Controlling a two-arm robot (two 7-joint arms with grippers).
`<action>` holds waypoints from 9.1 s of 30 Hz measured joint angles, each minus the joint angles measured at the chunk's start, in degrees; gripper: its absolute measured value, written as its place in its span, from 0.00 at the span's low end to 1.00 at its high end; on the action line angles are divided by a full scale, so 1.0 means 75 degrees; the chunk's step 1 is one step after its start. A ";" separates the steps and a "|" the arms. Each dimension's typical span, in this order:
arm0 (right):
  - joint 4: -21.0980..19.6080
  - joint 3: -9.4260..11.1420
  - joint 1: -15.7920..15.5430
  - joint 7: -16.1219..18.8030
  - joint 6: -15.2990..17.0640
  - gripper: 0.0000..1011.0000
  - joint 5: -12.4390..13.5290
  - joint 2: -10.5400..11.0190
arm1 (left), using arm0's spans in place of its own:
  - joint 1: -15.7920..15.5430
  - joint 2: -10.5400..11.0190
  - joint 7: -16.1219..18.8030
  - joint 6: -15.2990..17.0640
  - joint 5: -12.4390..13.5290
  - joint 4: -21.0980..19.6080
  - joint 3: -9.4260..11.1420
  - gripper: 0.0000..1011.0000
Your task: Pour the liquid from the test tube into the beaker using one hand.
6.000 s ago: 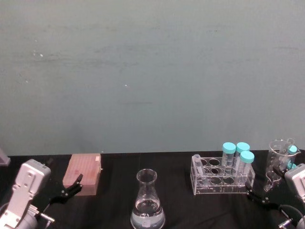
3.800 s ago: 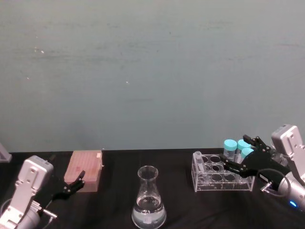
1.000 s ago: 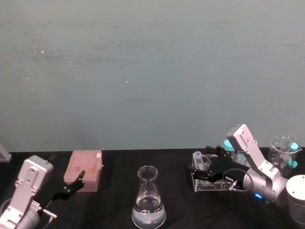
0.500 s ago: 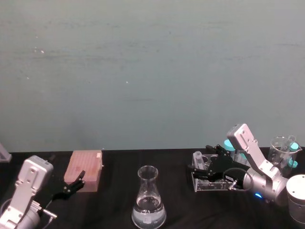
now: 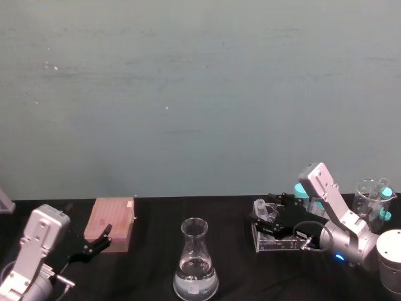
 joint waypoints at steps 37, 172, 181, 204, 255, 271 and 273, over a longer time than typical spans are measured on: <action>-0.0310 0.0031 -0.0120 0.0036 0.0025 0.19 0.0007 0.0073 | 0.0000 0.0000 0.0000 0.0000 0.0000 0.0000 0.0001 0.99; -0.3152 -0.1678 -0.0868 -0.3647 -0.2634 0.19 -0.5845 0.0769 | 0.0000 0.0000 0.0000 0.0000 0.0000 0.0000 0.0000 0.99; -0.3108 -0.1854 -0.0802 -0.4197 -0.2633 0.19 -0.6469 0.0847 | 0.0000 0.0000 0.0000 0.0000 0.0000 0.0000 0.0000 0.99; -0.2967 -0.2397 -0.0546 -0.5290 -0.2519 0.19 -0.7629 0.1022 | 0.0000 0.0000 0.0000 0.0000 0.0000 0.0000 0.0000 0.99; -0.2628 -0.3382 0.0133 -0.6459 -0.2228 0.19 -0.8790 0.1235 | 0.0000 0.0000 0.0000 0.0000 0.0000 0.0000 0.0000 0.99; -0.2701 -0.3525 0.0215 -0.6546 -0.2141 0.19 -0.8900 0.1330 | 0.0000 0.0000 0.0001 0.0000 0.0000 0.0000 0.0000 0.99; -0.2703 -0.3534 0.0221 -0.6546 -0.2138 0.19 -0.8901 0.1334 | 0.0000 0.0000 0.0000 0.0000 -0.0001 0.0000 0.0000 0.99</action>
